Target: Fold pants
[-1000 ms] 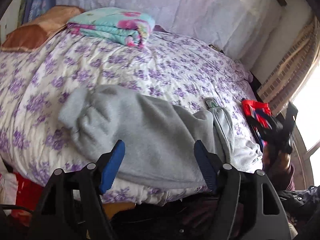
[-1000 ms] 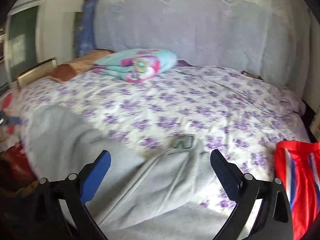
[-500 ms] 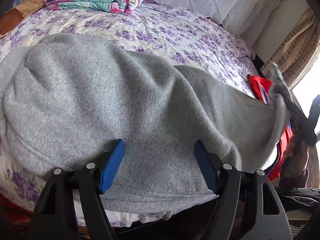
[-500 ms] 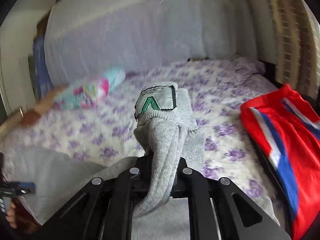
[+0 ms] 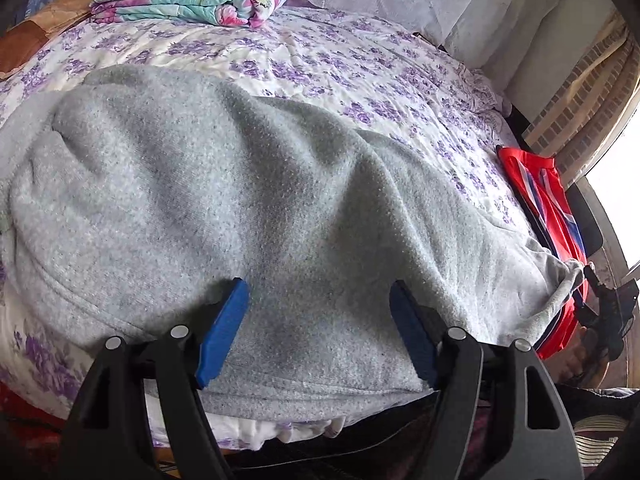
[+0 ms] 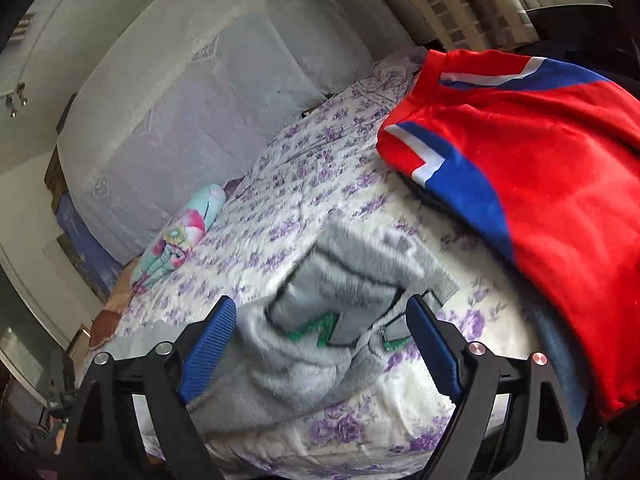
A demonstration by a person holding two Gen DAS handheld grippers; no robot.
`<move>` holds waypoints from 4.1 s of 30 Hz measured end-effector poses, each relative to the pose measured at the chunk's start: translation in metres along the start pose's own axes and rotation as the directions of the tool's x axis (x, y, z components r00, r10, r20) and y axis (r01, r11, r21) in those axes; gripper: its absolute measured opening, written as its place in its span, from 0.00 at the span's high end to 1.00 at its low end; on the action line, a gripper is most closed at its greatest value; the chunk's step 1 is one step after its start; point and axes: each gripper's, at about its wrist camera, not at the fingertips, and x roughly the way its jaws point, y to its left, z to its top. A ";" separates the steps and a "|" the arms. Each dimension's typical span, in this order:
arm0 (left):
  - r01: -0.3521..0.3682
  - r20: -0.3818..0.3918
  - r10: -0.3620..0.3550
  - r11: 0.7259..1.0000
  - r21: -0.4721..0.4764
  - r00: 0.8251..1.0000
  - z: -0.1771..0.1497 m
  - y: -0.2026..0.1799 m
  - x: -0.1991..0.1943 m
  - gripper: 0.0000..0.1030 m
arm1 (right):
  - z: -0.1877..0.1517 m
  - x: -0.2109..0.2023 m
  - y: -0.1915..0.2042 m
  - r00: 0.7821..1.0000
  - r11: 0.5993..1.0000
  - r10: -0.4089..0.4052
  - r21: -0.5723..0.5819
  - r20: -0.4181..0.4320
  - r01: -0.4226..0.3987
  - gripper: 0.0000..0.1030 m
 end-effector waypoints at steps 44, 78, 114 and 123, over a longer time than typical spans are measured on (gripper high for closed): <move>-0.006 0.128 -0.011 0.991 0.132 0.992 0.003 -0.065 -0.066 0.18 | 0.075 0.017 0.043 0.962 0.924 0.251 -0.271 -0.109 -0.271 0.42; -0.048 -0.047 0.055 0.990 0.129 0.997 0.001 -0.034 0.031 0.13 | -0.066 0.336 0.293 0.124 0.825 0.329 0.221 -0.936 -0.521 0.24; -0.272 0.154 0.274 0.962 -0.038 0.949 0.017 0.056 -0.010 0.16 | -0.060 0.178 0.150 0.739 0.887 0.316 -0.091 -0.595 -0.453 0.93; -0.103 0.226 0.074 0.987 0.120 0.971 -0.010 -0.036 -0.047 0.09 | -0.023 0.067 0.074 0.957 0.959 0.120 -0.220 -0.265 -0.181 0.40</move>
